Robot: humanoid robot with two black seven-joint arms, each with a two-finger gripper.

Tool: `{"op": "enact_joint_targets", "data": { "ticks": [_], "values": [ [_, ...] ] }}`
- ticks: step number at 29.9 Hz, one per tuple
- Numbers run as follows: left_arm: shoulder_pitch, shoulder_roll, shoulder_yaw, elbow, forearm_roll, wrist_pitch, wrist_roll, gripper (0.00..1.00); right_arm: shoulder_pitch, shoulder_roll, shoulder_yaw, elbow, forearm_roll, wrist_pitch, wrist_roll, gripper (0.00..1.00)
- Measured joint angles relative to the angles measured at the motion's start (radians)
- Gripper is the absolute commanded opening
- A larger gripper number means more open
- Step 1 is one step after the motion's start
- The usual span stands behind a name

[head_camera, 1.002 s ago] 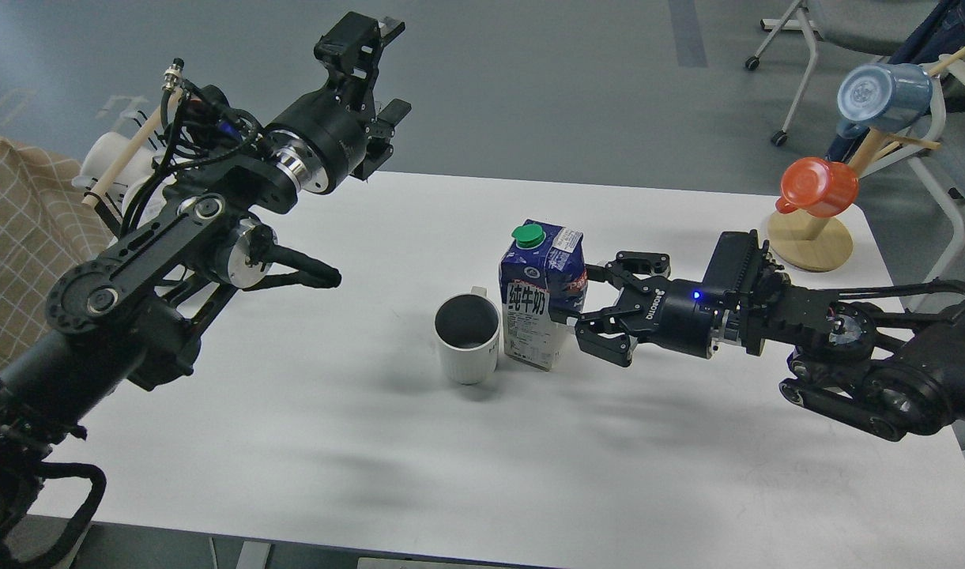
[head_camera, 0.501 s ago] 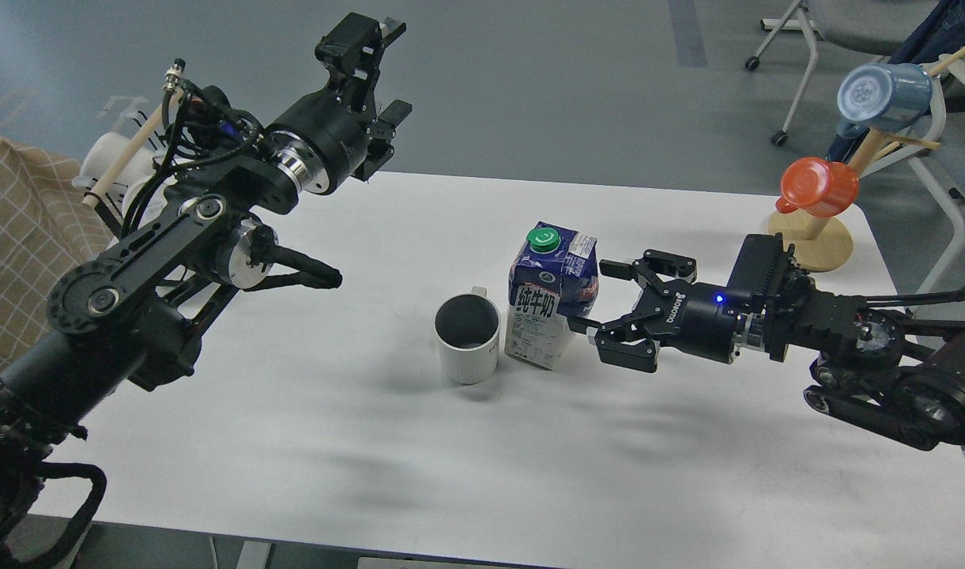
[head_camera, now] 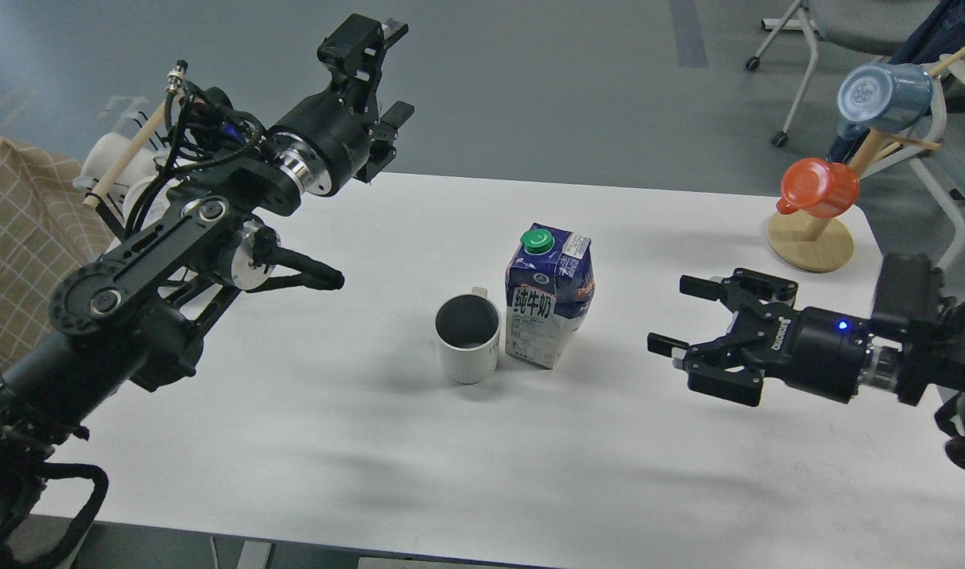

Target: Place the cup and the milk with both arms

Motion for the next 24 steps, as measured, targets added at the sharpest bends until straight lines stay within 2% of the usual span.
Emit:
{"op": "enact_joint_targets", "data": {
  "ticks": [5,8,10,14,18,22,24],
  "values": [
    [0.0,0.0,-0.014,0.0,0.0,0.001,0.0,0.98,0.01,-0.168,0.144,0.072,0.021,0.003,0.0,0.95],
    [0.0,0.001,-0.027,0.001,0.0,0.002,0.0,0.98,0.012,-0.201,0.277,0.067,0.103,0.019,0.0,0.95],
    [0.003,0.005,-0.037,0.004,0.0,0.004,0.0,0.98,0.019,-0.208,0.362,0.055,0.195,0.073,0.0,0.95],
    [0.014,0.0,-0.079,0.02,-0.004,0.006,0.0,0.98,0.088,-0.205,0.521,-0.016,0.364,0.261,0.0,0.95],
    [0.01,-0.004,-0.117,0.052,0.001,0.002,-0.005,0.98,0.142,-0.117,0.615,-0.19,0.503,0.395,0.0,0.95],
    [-0.01,-0.004,-0.142,0.114,0.008,-0.009,-0.061,0.98,0.195,0.052,0.642,-0.428,0.627,0.481,0.0,0.95],
    [-0.033,-0.005,-0.147,0.168,0.004,-0.052,-0.087,0.98,0.214,0.166,0.647,-0.57,0.67,0.519,0.0,0.96]
  ]
}}
